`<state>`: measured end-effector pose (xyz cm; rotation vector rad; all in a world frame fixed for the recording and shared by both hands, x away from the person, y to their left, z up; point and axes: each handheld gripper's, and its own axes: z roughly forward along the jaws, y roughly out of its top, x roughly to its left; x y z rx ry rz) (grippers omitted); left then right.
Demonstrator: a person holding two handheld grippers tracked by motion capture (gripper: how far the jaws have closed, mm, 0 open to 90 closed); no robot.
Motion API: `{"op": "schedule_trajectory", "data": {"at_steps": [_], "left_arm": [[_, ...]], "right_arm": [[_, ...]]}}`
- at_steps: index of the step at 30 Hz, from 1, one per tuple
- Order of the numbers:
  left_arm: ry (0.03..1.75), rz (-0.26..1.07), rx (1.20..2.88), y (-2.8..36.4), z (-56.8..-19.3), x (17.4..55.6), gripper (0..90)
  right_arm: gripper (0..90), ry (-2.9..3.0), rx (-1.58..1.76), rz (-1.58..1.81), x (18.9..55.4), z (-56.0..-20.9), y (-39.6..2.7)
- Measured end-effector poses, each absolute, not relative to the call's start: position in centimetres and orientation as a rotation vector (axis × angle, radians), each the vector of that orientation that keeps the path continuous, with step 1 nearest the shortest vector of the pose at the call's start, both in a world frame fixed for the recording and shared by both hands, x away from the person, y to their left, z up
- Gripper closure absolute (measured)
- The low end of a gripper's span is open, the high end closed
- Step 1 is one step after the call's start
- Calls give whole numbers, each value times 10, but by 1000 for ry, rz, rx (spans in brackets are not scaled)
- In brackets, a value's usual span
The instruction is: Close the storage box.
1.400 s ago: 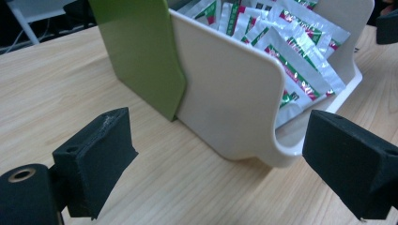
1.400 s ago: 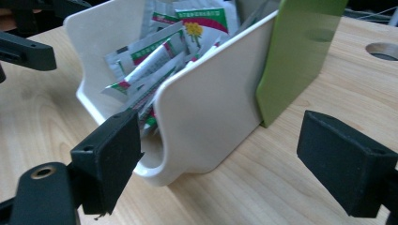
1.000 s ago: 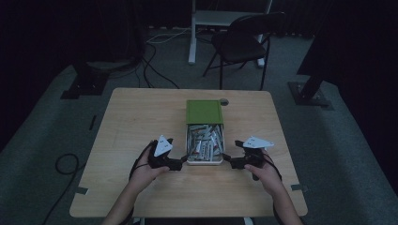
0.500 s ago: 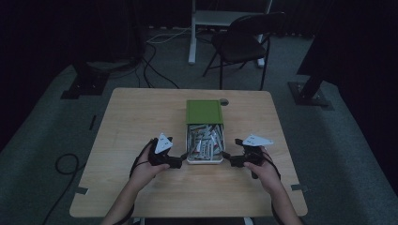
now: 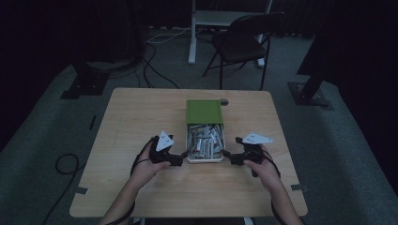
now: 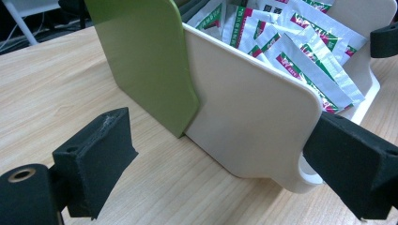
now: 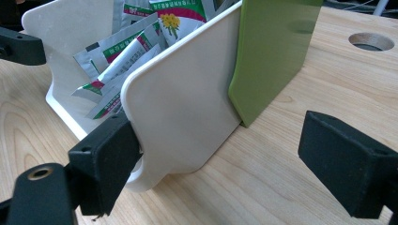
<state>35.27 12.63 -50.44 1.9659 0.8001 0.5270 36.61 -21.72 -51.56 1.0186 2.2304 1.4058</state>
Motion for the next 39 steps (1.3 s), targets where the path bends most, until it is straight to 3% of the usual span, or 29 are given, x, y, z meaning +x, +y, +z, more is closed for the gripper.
{"op": "schedule_trajectory", "data": {"at_steps": [39], "left_arm": [[826, 535, 1944, 126, -497, 371, 96]], "right_arm": [[131, 2207, 1044, 1395, 382, -510, -213]]}}
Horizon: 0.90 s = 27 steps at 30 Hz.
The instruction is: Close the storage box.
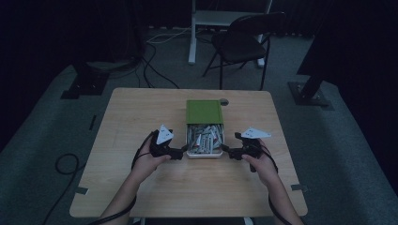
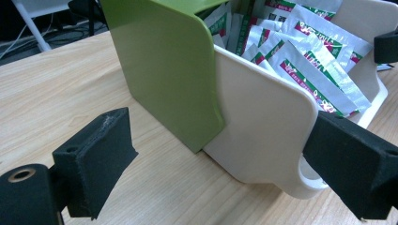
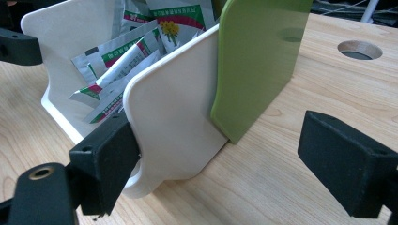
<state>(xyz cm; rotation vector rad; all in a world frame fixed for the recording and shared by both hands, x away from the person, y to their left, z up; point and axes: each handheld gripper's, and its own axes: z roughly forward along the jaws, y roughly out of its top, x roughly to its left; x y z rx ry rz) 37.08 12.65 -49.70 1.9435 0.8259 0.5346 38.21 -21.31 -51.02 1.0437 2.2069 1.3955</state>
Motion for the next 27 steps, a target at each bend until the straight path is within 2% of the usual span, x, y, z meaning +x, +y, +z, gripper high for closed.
{"op": "schedule_trajectory", "data": {"at_steps": [27], "left_arm": [[853, 541, 1933, 123, -497, 383, 96]], "right_arm": [[126, 2162, 1126, 1384, 394, -509, -209]]}}
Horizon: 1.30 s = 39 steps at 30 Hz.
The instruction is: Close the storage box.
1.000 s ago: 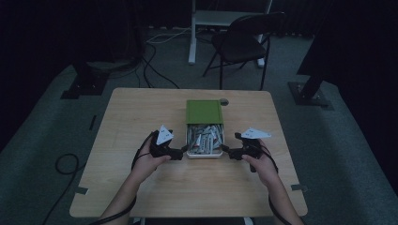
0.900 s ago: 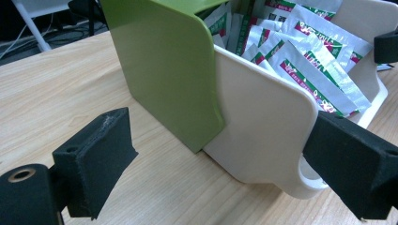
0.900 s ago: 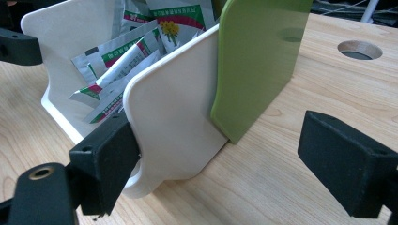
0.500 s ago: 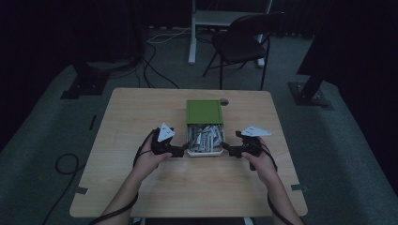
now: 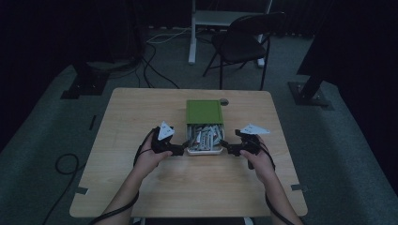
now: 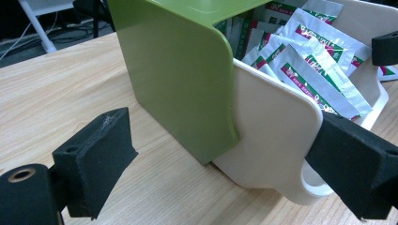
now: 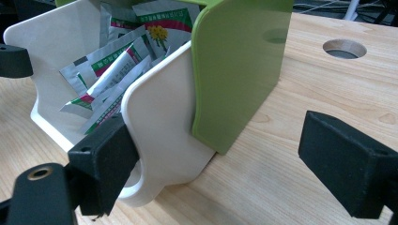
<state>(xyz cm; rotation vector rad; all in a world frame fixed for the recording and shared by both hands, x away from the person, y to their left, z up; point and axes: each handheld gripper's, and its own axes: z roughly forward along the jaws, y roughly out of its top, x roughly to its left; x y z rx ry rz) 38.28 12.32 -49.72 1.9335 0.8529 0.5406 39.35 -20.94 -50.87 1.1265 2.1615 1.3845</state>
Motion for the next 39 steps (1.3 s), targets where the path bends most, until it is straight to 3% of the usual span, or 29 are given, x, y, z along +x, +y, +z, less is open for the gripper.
{"op": "schedule_trajectory", "data": {"at_steps": [39], "left_arm": [[910, 573, 1924, 120, -498, 407, 79]], "right_arm": [[122, 2115, 1188, 1366, 413, -509, -205]]}}
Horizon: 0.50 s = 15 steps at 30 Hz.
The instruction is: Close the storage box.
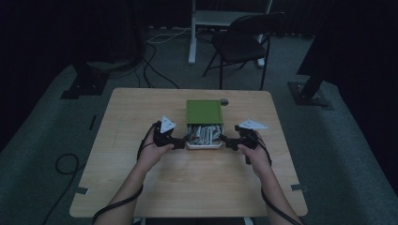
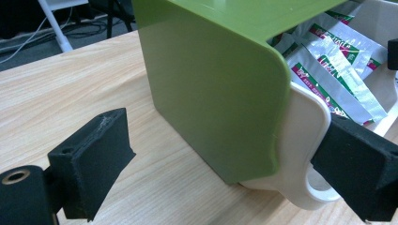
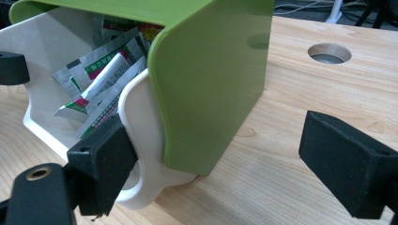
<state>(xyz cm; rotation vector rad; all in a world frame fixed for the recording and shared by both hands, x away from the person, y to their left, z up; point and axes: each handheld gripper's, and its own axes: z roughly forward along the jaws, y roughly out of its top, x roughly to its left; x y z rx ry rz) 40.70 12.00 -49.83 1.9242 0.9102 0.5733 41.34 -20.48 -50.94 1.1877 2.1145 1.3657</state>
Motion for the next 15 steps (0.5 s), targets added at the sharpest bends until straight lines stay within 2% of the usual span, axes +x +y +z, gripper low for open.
{"op": "schedule_trajectory", "data": {"at_steps": [15], "left_arm": [[924, 582, 1916, 120, -499, 414, 80]], "right_arm": [[120, 2085, 1209, 1361, 421, -511, -202]]}}
